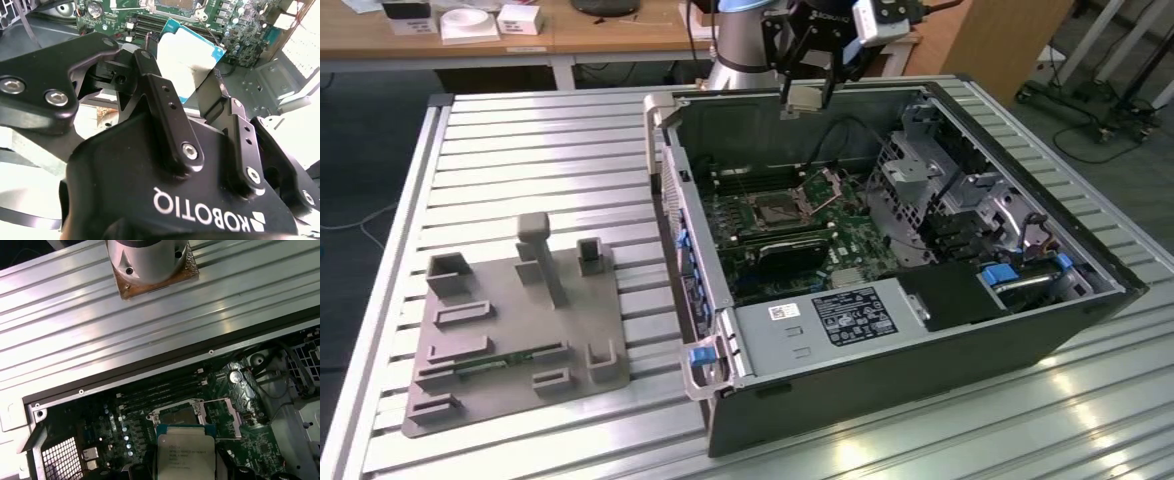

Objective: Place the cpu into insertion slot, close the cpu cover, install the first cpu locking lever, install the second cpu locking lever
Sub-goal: 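Place the cpu into insertion slot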

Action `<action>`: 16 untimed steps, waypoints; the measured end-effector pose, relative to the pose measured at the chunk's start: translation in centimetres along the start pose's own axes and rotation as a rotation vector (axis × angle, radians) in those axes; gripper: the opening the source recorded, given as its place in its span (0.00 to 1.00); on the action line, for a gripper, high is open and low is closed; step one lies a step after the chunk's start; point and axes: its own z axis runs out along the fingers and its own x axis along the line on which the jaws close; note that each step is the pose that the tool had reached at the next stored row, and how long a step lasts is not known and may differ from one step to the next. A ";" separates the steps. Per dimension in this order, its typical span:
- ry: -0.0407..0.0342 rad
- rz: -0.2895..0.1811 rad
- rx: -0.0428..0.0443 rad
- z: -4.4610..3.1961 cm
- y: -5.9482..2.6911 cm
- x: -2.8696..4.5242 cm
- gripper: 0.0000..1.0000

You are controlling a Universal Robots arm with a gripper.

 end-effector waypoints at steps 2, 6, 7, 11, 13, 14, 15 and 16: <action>-0.0006 0.006 -0.0001 0.00 -0.01 0.02 0.54; -0.0024 0.026 -0.0004 0.01 -0.02 0.05 0.54; -0.0030 0.033 -0.0005 0.01 -0.02 0.05 0.54; -0.0061 0.067 -0.0012 0.03 -0.02 0.05 0.54; -0.0080 0.088 -0.0016 0.05 -0.02 0.05 0.54; -0.0090 0.100 -0.0019 0.06 -0.02 0.05 0.54; -0.0101 0.112 -0.0021 0.07 -0.02 0.05 0.54; -0.0112 0.124 -0.0024 0.08 -0.03 0.05 0.54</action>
